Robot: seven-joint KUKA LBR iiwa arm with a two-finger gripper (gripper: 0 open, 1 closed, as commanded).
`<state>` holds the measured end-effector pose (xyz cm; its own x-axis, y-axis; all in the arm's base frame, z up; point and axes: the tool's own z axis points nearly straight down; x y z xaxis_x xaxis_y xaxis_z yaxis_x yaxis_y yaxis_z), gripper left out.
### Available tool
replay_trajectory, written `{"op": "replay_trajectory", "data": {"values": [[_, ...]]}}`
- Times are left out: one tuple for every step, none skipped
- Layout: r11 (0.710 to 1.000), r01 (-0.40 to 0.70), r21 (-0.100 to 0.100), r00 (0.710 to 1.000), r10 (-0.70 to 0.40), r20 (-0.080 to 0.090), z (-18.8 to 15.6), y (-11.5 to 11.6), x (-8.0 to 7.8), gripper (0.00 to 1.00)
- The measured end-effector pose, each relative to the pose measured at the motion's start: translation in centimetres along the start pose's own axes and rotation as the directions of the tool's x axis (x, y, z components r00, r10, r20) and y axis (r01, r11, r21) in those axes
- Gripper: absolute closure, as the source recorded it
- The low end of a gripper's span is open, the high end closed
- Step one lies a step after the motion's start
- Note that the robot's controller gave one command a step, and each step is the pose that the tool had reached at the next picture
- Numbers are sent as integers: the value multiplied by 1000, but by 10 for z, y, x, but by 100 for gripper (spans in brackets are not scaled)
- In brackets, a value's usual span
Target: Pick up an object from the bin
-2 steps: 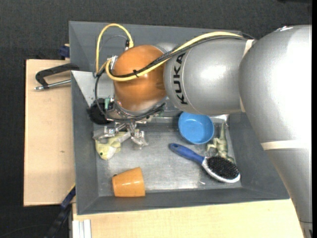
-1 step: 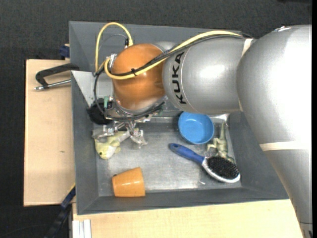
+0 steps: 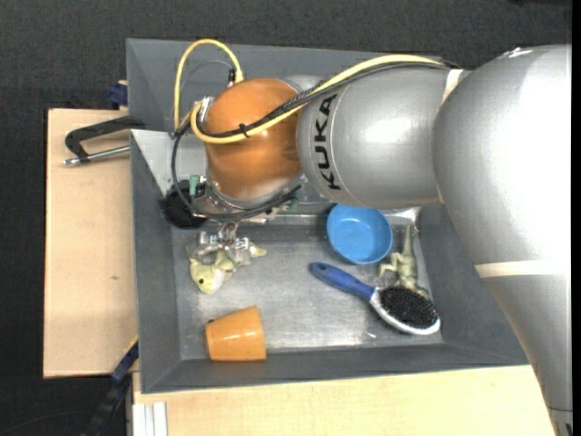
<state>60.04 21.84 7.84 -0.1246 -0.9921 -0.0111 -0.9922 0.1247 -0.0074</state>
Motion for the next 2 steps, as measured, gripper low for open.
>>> {"op": "replay_trajectory", "data": {"values": [[1000,-3,3,1000,3,-2,-45,-2,-3,100],[1000,-7,6,1000,7,-1,-119,-5,-7,100]]}}
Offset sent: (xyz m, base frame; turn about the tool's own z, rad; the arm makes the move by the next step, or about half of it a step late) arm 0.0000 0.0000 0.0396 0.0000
